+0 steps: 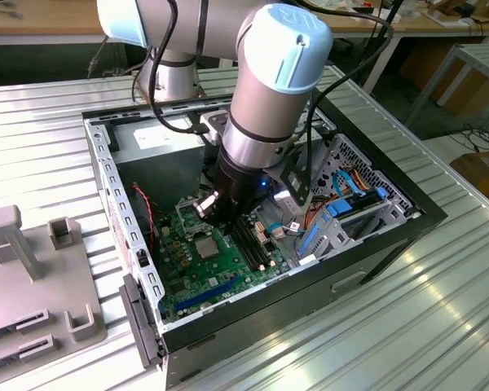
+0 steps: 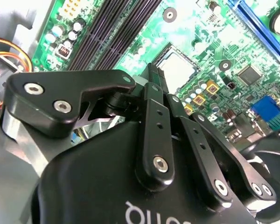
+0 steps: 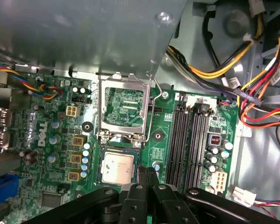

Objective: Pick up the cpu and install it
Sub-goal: 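Close the cpu cover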

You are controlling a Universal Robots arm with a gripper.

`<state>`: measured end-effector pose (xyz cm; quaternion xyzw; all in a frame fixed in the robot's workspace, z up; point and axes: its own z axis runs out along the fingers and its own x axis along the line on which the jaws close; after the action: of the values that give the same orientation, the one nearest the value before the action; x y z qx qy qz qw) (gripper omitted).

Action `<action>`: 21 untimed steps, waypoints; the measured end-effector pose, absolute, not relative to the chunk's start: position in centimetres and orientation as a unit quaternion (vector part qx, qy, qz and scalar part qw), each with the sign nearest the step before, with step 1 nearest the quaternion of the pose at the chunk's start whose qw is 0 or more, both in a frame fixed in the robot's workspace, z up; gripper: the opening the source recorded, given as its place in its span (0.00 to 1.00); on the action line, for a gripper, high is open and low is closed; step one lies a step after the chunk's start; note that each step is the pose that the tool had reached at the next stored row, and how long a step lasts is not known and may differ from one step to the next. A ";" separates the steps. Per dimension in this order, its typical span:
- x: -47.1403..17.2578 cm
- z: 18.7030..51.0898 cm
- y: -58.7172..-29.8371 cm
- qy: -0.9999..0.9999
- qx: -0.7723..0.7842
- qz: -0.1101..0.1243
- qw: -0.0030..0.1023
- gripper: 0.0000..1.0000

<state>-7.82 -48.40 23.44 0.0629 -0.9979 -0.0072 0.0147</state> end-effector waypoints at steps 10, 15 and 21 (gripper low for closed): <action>-7.8 23.5 -48.2 -0.992 0.124 -0.006 0.015 0.11; -7.8 23.5 -48.2 -0.984 0.175 -0.005 0.015 0.11; -7.8 23.4 -48.2 -0.972 0.234 -0.004 0.016 0.11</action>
<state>-7.79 -48.16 23.43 0.2343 -0.9720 -0.0038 0.0157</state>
